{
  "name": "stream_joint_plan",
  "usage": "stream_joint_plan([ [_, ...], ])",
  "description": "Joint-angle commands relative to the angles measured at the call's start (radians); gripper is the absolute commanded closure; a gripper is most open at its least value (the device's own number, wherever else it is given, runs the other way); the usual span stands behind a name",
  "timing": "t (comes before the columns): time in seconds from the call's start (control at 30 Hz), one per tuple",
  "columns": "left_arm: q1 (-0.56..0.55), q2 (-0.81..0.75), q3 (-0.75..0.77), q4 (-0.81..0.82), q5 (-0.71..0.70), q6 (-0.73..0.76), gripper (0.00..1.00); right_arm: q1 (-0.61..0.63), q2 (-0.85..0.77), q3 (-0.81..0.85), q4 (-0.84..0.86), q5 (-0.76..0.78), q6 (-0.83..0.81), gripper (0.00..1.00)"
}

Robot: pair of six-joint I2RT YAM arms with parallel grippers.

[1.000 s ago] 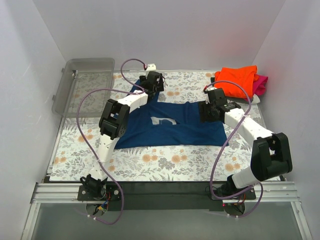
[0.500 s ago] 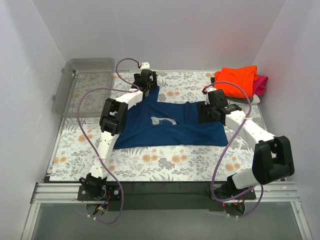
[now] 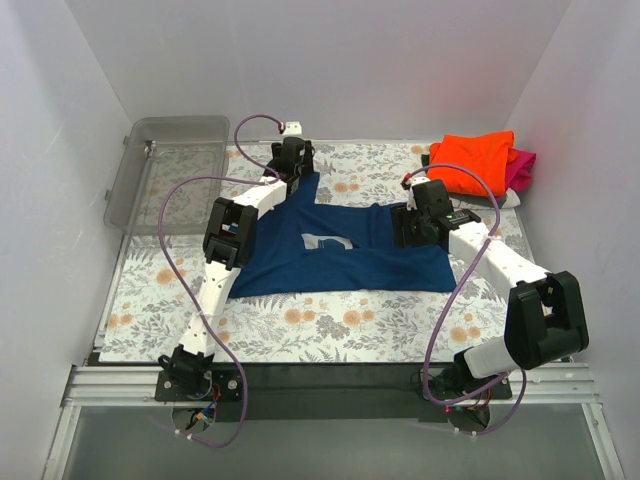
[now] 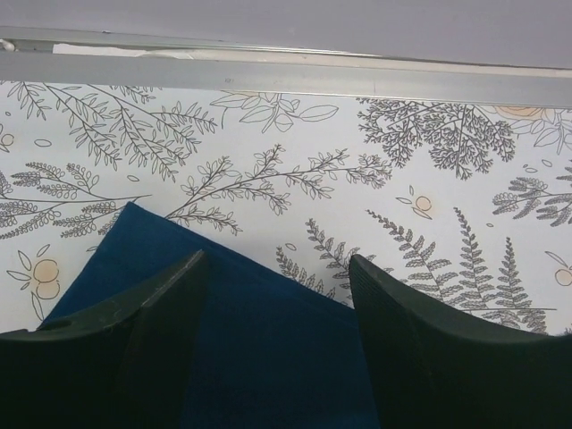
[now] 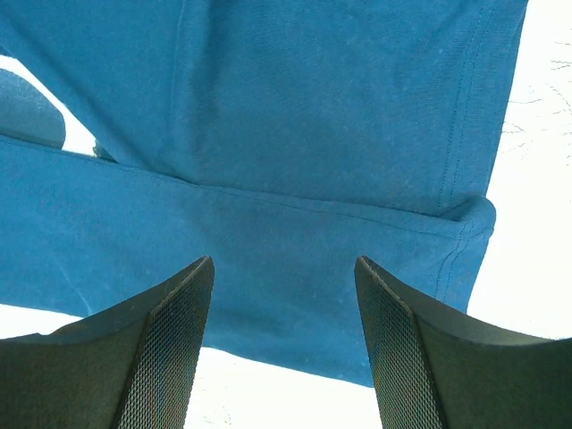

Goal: Fold and stack the t-shirts
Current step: Fold the tshirt

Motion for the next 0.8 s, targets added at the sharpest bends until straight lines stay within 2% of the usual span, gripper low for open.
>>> stream_joint_plan([
  [0.0,0.000,-0.004,0.013,-0.018,0.002,0.030,0.41,0.009,-0.001,0.010,0.026,-0.004,0.007,0.41],
  [0.13,0.000,-0.023,-0.021,-0.016,0.002,0.027,0.58,0.010,-0.002,0.010,0.026,-0.007,0.007,0.41],
  [0.27,0.000,-0.042,-0.054,-0.015,-0.004,0.029,0.66,0.012,-0.008,0.010,0.026,-0.005,0.008,0.41],
  [0.43,0.000,-0.064,-0.090,-0.016,-0.020,0.040,0.83,0.016,-0.014,0.012,0.026,-0.007,0.008,0.42],
  [0.6,0.001,-0.066,-0.091,-0.024,-0.035,0.053,0.91,0.019,-0.013,0.010,0.027,-0.007,0.010,0.42],
  [0.63,0.001,-0.066,-0.093,-0.024,-0.038,0.057,1.00,0.019,-0.011,0.012,0.027,-0.005,0.010,0.42],
  [0.77,0.004,-0.082,-0.108,-0.024,-0.052,0.060,1.00,0.021,-0.010,0.013,0.027,-0.005,0.010,0.42],
])
